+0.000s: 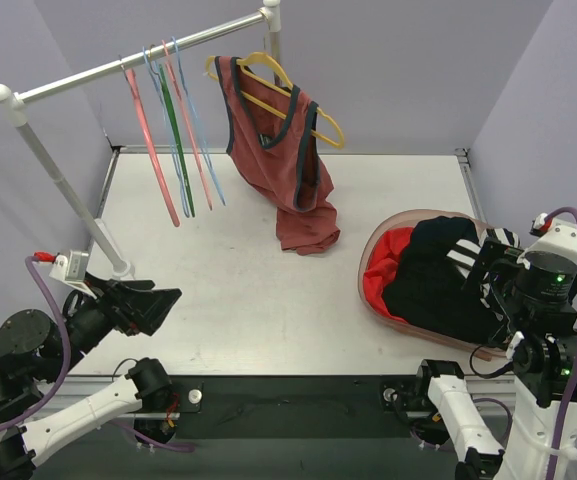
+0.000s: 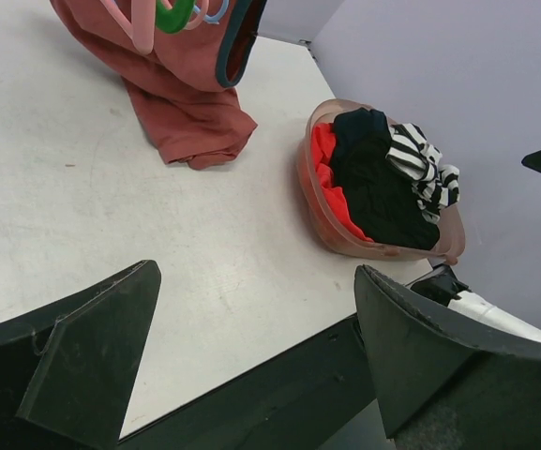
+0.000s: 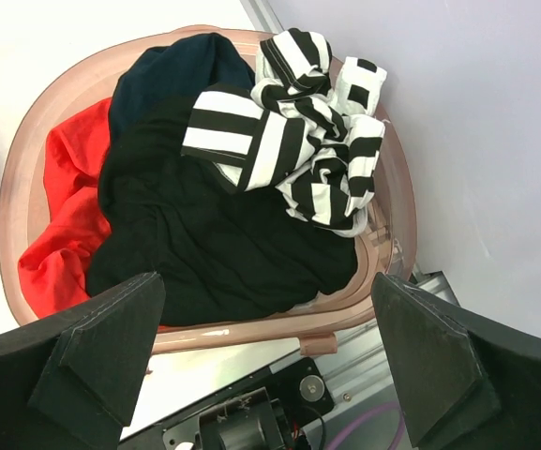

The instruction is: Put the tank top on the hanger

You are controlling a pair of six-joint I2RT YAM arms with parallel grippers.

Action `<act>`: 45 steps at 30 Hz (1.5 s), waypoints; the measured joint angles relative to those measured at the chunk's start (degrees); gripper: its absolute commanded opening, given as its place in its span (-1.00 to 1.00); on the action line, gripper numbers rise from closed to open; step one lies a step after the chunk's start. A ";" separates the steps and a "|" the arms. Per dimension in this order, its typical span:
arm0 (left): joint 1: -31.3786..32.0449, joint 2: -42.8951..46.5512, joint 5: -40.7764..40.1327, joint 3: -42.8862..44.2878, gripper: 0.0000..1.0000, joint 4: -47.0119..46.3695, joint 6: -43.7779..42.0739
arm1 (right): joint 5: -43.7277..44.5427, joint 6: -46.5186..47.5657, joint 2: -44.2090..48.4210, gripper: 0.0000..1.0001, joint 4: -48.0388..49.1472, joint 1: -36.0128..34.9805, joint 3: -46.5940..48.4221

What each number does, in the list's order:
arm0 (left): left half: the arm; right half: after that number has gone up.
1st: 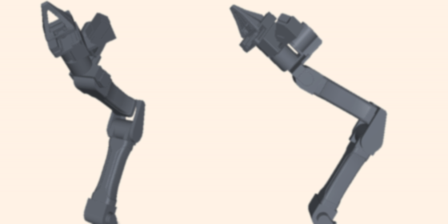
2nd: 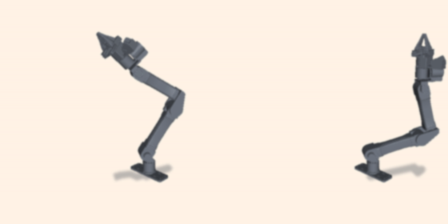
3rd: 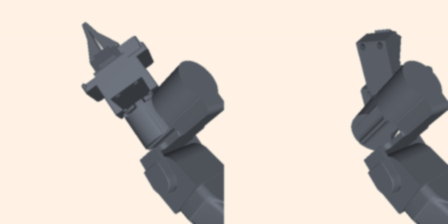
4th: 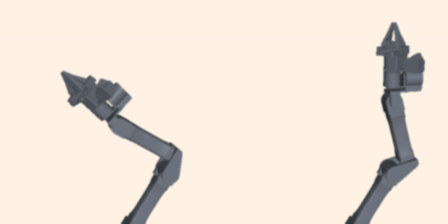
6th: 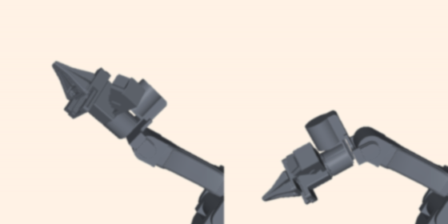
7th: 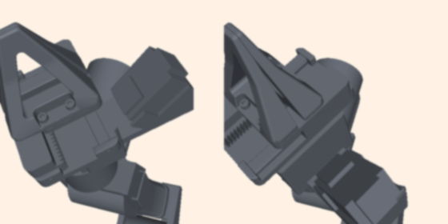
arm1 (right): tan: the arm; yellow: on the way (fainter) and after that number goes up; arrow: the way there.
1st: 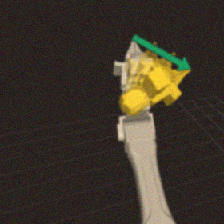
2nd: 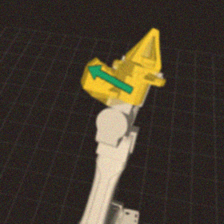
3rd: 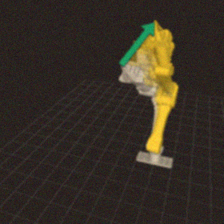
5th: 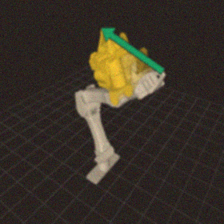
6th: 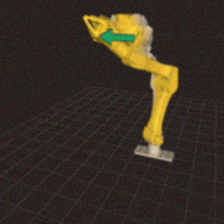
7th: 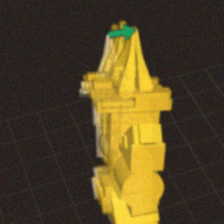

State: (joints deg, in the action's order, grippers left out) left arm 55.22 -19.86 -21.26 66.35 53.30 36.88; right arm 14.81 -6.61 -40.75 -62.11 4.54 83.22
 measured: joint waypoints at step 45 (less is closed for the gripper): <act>4.74 3.41 -0.50 -22.38 0.95 -7.15 9.57 | -26.23 31.17 -34.45 0.36 9.81 25.38 -4.85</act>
State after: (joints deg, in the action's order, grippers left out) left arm 59.96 -16.45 -21.76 43.97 46.15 46.46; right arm -11.42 24.56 -75.20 -52.29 29.91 78.37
